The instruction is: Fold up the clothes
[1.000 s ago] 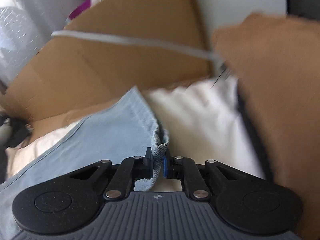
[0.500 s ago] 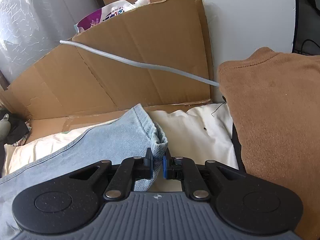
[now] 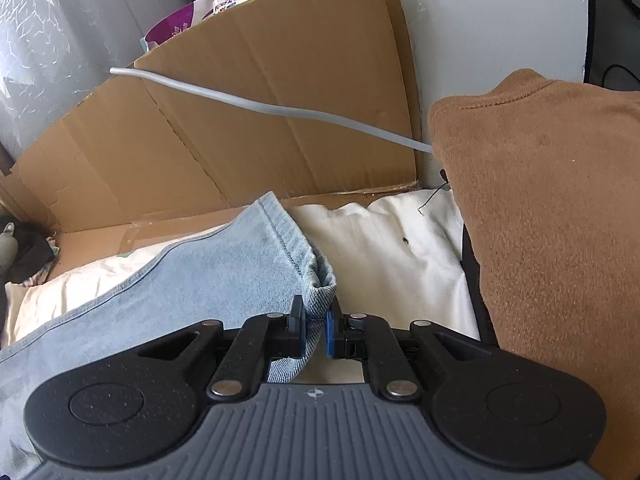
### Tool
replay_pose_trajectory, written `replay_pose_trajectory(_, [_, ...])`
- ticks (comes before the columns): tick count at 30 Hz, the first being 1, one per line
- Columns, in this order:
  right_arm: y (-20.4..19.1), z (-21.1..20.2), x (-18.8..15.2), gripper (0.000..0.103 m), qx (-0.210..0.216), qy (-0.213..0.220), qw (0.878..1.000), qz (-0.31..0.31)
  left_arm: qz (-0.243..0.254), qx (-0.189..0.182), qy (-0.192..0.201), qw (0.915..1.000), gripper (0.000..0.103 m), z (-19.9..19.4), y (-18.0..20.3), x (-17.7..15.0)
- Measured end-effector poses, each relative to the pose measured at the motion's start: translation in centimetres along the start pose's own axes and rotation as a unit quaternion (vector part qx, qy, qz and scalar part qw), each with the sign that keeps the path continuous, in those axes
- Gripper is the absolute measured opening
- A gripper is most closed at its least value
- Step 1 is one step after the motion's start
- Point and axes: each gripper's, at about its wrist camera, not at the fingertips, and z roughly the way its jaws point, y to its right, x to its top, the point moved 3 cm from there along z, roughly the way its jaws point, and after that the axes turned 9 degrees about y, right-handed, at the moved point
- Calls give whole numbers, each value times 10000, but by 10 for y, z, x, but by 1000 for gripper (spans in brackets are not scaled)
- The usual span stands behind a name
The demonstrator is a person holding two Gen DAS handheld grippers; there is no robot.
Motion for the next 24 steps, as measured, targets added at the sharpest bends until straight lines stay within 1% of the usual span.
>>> replay_pose_trajectory(1, [0,0,0,7,7,2,10000,-4,-73,62,9,10000,29,-2,-4,2])
replay_pose_trajectory(2, [0,-1,1,7,12,17,10000,-16,-106,106,59,9999,18,-5,-8,3])
replay_pose_trajectory(3, [-1,-2,2,7,18,40,10000,-13,-139,140,113,9997,16,-9,-12,4])
replay_pose_trajectory(6, [-3,-4,6,8,-39,104,9999,-5,-190,146,354,9991,13,-28,-21,7])
replay_pose_trajectory(9, [-5,-5,9,8,-94,173,9998,-45,-195,195,552,9981,13,-45,-24,11])
replay_pose_trajectory(10, [-5,-5,9,8,-138,167,9997,-64,-200,145,537,9983,13,-47,-25,11])
replay_pose_trajectory(13, [-3,-3,6,8,-268,111,9995,-109,-178,-59,393,9991,13,-41,-25,7])
replay_pose_trajectory(15, [1,0,-2,8,-359,10,9993,-125,-157,-154,246,9995,14,-34,-25,3])
replay_pose_trajectory(17, [3,6,-12,8,-461,-119,9987,-156,-164,-225,120,9995,18,-27,-27,1])
replay_pose_trajectory(19, [4,13,-22,10,-591,-258,9976,-238,-185,-286,18,9994,22,-21,-29,1])
replay_pose_trajectory(20, [5,14,-25,13,-682,-274,9969,-286,-223,-319,12,9992,23,-23,-30,4])
replay_pose_trajectory(21, [4,13,-26,18,-768,-261,9961,-347,-265,-360,15,9990,25,-26,-32,6])
replay_pose_trajectory(22, [3,12,-26,19,-853,-244,9952,-412,-322,-429,54,9985,30,-31,-33,7])
replay_pose_trajectory(23, [2,9,-26,22,-880,-218,9948,-463,-377,-496,94,9980,33,-37,-34,8])
replay_pose_trajectory(24, [0,7,-26,25,-898,-191,9944,-524,-435,-555,136,9974,34,-42,-34,8])
